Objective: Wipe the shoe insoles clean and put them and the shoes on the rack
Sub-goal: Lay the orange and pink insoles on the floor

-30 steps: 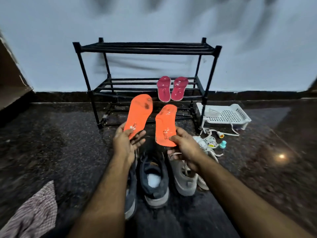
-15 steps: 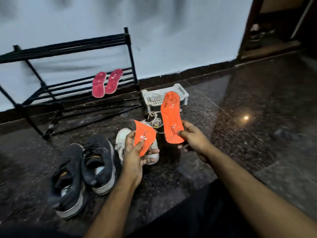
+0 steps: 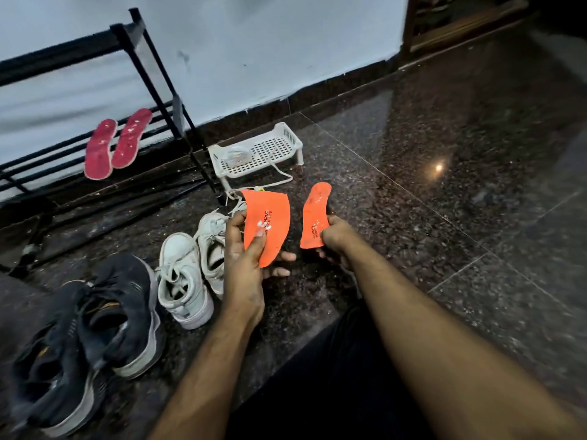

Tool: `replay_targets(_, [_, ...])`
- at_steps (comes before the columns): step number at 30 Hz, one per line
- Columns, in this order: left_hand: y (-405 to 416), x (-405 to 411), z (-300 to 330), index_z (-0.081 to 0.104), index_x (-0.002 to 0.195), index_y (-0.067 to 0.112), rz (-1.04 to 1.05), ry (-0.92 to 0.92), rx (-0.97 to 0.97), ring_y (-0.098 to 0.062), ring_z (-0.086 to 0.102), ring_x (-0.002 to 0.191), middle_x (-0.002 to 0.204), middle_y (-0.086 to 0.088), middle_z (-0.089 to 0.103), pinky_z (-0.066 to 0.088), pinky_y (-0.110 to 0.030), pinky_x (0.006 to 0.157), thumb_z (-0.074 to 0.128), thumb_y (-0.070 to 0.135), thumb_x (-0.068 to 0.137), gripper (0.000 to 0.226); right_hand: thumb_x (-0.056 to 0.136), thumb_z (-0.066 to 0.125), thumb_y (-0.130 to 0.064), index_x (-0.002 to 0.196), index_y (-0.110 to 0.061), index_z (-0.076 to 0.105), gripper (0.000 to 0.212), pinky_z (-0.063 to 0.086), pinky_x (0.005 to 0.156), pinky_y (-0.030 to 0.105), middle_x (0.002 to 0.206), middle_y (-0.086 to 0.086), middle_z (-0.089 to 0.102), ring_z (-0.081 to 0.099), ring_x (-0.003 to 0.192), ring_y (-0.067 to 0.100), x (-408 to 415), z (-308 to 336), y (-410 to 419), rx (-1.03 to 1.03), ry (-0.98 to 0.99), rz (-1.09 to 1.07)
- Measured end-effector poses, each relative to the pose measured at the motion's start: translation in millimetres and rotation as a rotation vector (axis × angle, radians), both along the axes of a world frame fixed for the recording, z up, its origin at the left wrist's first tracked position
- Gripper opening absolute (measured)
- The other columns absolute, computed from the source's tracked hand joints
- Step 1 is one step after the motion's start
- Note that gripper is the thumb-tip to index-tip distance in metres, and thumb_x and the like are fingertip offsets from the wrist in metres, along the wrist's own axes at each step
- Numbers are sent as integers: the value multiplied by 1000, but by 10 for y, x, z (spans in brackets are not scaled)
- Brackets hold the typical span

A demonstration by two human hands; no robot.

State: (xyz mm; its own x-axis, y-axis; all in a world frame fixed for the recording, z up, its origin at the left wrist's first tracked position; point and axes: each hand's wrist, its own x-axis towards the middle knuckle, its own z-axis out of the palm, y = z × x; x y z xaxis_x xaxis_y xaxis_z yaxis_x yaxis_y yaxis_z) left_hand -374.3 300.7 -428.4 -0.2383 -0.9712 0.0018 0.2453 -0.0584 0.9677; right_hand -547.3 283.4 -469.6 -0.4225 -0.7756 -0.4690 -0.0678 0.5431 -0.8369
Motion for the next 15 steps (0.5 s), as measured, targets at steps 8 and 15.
replay_targets(8, [-10, -97, -581, 45, 134, 37, 31, -170, 132, -25, 70, 61, 125, -6, 67, 51, -27, 42, 47, 18, 106, 34, 83, 67, -33, 136, -15, 52, 58, 47, 100, 38, 140, 11, 52, 53, 127, 27, -144, -121, -95, 397, 550, 79])
replay_targets(15, [116, -137, -1083, 39, 132, 29, 123, -271, 329, -21, 68, 52, 106, -10, 69, 49, -27, 40, 44, 11, 106, 32, 97, 51, -39, 130, -9, 56, 45, 46, 98, 40, 134, 18, 59, 56, 123, 36, 356, -210, -227, 209, 508, 240])
